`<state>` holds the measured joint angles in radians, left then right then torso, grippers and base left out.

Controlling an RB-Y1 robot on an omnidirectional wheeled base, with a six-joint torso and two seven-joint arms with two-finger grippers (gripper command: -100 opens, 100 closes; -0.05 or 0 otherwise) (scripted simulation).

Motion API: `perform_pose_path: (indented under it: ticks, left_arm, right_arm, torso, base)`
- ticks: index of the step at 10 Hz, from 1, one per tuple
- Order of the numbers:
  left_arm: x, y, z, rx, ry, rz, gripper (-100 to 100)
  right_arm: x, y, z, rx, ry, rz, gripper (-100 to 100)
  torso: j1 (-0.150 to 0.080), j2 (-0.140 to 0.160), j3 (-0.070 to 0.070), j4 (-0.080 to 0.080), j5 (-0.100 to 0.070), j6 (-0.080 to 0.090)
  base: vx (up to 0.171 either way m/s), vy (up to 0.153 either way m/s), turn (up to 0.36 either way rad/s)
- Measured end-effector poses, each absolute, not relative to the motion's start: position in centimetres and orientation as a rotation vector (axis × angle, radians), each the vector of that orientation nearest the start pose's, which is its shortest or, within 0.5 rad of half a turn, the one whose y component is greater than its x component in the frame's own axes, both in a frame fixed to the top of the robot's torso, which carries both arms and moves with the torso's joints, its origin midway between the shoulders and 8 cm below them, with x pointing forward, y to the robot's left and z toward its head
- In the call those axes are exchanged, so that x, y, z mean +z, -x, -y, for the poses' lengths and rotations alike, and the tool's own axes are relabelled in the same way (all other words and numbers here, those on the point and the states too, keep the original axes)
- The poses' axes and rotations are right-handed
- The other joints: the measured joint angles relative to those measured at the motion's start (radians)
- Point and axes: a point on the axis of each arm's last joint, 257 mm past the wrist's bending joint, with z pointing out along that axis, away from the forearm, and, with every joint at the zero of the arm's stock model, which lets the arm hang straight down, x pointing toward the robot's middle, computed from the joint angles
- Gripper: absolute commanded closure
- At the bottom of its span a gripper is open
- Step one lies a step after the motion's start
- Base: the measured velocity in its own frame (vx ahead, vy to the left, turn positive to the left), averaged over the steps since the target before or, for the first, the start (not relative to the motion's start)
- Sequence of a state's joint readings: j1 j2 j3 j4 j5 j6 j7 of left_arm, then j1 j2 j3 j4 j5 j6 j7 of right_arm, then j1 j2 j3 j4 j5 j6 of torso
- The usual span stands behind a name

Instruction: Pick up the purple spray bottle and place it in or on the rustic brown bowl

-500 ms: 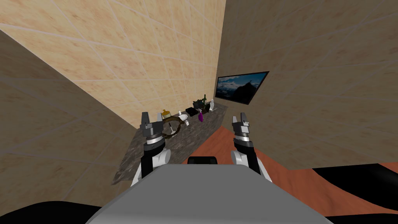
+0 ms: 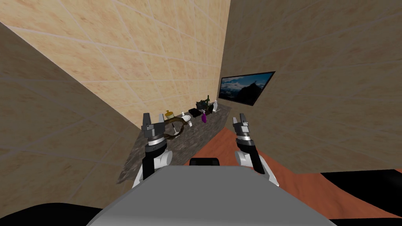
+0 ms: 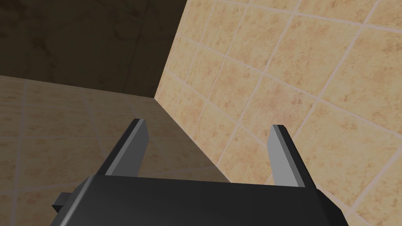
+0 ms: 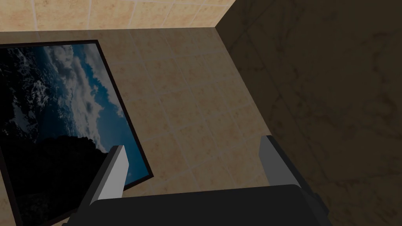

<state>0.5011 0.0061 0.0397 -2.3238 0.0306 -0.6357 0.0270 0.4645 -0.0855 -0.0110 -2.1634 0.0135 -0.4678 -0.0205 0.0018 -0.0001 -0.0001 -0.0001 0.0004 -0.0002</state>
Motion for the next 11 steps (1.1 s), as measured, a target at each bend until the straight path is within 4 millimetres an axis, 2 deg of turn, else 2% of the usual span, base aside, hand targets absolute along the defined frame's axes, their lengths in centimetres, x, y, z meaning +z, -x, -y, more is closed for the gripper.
perform_pose_path:
  ticks: [11]
  left_arm:
    - [6.7,-30.6,-28.7,-1.344,0.526,-0.468,0]
  right_arm:
    - [-7.4,-45.2,32.0,1.391,-0.914,-0.781,-100]
  torso:
    - [-0.002,0.002,0.001,0.001,0.0,0.0]
  base:
    - [-0.036,0.013,0.053]
